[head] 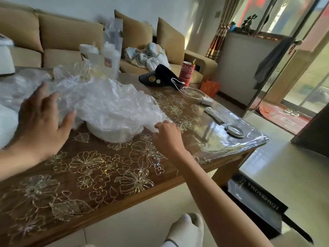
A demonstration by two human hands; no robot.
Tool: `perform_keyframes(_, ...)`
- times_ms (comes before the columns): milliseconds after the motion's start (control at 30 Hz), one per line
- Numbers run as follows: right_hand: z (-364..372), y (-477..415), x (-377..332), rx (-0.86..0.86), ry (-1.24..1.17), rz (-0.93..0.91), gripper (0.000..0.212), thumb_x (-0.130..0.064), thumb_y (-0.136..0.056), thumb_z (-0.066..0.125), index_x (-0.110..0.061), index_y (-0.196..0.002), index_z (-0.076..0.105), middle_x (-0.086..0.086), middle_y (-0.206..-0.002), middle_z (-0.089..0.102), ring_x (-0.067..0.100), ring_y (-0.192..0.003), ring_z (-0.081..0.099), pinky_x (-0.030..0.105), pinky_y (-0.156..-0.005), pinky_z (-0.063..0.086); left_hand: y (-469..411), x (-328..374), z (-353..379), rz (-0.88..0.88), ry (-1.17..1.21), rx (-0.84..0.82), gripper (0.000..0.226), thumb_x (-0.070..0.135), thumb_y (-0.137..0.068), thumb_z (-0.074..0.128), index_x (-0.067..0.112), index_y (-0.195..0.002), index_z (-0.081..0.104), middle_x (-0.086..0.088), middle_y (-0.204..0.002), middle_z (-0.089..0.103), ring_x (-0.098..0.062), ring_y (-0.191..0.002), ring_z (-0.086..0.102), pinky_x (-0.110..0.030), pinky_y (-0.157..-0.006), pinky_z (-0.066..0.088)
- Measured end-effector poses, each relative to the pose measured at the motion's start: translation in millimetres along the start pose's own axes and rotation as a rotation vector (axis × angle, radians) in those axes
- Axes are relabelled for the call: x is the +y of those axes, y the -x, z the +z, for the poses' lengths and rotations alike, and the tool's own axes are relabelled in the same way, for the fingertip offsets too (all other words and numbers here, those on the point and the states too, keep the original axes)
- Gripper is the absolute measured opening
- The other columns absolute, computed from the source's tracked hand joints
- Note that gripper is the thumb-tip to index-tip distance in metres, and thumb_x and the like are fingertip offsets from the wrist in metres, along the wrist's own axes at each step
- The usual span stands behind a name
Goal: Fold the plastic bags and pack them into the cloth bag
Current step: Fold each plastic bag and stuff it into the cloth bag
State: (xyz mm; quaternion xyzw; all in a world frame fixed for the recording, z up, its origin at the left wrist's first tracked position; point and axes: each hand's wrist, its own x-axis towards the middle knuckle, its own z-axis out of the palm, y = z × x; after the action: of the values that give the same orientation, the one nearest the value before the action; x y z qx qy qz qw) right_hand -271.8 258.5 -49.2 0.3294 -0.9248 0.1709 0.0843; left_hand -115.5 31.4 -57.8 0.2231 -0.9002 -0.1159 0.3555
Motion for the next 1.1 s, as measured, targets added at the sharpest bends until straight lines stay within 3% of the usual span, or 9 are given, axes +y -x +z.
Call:
perform_keyframes(100, -4.6, 4.0, -25.0, 0.213, -0.175, -0.141, 0.037, 0.002, -0.089, 0.047, -0.008, -0.123, 0.058, 0.012, -0.116, 0.061, 0.026, -0.105, 0.054, 0.041, -0.095, 0.042, 10.5, 51.3, 0.0, -0.092, 0.246, -0.175, 0.069, 0.057, -0.089, 0.036, -0.001, -0.123, 0.052, -0.024, -0.136, 0.045, -0.038, -0.126, 0.041, -0.043, -0.102, 0.033)
perform_keyframes(200, 1.4, 19.2, -53.6, 0.334, -0.29, -0.398, 0.042, 0.006, -0.08, 0.041, -0.004, -0.114, 0.062, 0.015, -0.097, 0.064, 0.031, -0.086, 0.059, 0.038, -0.075, 0.048, 20.4, 76.8, 3.2, -0.608, 0.914, -0.471, 0.066, 0.067, -0.087, 0.037, 0.008, -0.112, 0.053, -0.022, -0.117, 0.06, -0.031, -0.099, 0.06, -0.044, -0.083, 0.049)
perform_keyframes(367, 32.3, 52.7, -83.4, 0.108, -0.254, -0.753, 0.049, -0.016, -0.074, 0.035, -0.001, -0.113, 0.061, 0.013, -0.091, 0.063, 0.03, -0.082, 0.06, 0.04, -0.072, 0.049, 48.6, 59.6, 8.9, -0.953, 1.4, -0.584, 0.076, 0.062, -0.079, 0.043, 0.005, -0.128, 0.052, -0.016, -0.118, 0.064, -0.026, -0.105, 0.063, -0.04, -0.087, 0.048)
perform_keyframes(467, 45.8, 68.2, -86.4, 0.007, -0.297, -0.837, 0.049, -0.018, -0.077, 0.039, -0.002, -0.12, 0.058, 0.014, -0.101, 0.065, 0.031, -0.093, 0.059, 0.04, -0.081, 0.044, 61.9, 54.3, 2.2, -1.032, 1.5, -0.563, 0.049, 0.042, -0.091, 0.045, -0.001, -0.107, 0.061, -0.014, -0.081, 0.072, -0.017, -0.069, 0.07, -0.027, -0.063, 0.055)
perform_keyframes(567, 46.8, 79.1, -81.1, -0.024, -0.573, -0.752, 0.036, -0.022, -0.089, 0.047, -0.006, -0.12, 0.058, 0.009, -0.109, 0.064, 0.022, -0.1, 0.056, 0.033, -0.086, 0.043, 64.4, 44.2, -4.7, -1.113, 1.389, -0.407, 0.027, 0.018, -0.1, 0.038, -0.001, -0.093, 0.056, -0.014, -0.058, 0.066, -0.019, -0.042, 0.063, -0.023, -0.036, 0.048)
perform_keyframes(733, 44.1, 60.7, -74.2, 0.08, -0.716, -0.309, 0.028, -0.015, -0.091, 0.048, -0.013, -0.117, 0.059, 0.0, -0.114, 0.062, 0.016, -0.105, 0.057, 0.039, -0.091, 0.048, 69.0, 29.0, -22.3, -1.149, 1.235, -0.371, 0.017, 0.012, -0.097, 0.047, 0.001, -0.103, 0.059, -0.011, -0.063, 0.069, -0.019, -0.046, 0.065, -0.03, -0.043, 0.054)
perform_keyframes(867, 54.0, 60.9, -82.0, -0.084, -0.45, -0.447, 0.041, -0.005, -0.093, 0.049, -0.008, -0.133, 0.047, 0.009, -0.137, 0.049, 0.021, -0.128, 0.043, 0.024, -0.107, 0.028, 80.9, 16.7, -34.8, -0.926, 0.574, -0.196, 0.029, 0.008, -0.09, 0.059, 0.003, -0.118, 0.053, -0.013, -0.103, 0.066, -0.02, -0.084, 0.066, -0.032, -0.077, 0.055)
perform_keyframes(967, 64.7, 63.1, -93.3, -0.077, -0.399, -0.512, 0.041, -0.003, -0.092, 0.049, -0.003, -0.132, 0.048, 0.014, -0.142, 0.044, 0.025, -0.133, 0.039, 0.026, -0.109, 0.023, 93.1, 13.5, -40.4, -0.308, 0.009, -0.037, 0.045, 0.009, -0.09, 0.058, 0.002, -0.133, 0.046, -0.015, -0.135, 0.048, -0.029, -0.124, 0.046, -0.033, -0.105, 0.033)
perform_keyframes(1100, 69.2, 51.5, -102.0, -0.11, -0.371, -0.49, 0.044, -0.005, -0.091, 0.052, -0.005, -0.135, 0.048, 0.015, -0.145, 0.041, 0.029, -0.135, 0.037, 0.031, -0.111, 0.025, 95.3, 11.9, -22.8, 0.034, -0.069, -0.358, 0.069, 0.052, -0.09, 0.013, 0.014, -0.146, 0.029, -0.001, -0.154, 0.025, -0.012, -0.143, 0.014, -0.026, -0.113, 0.001)
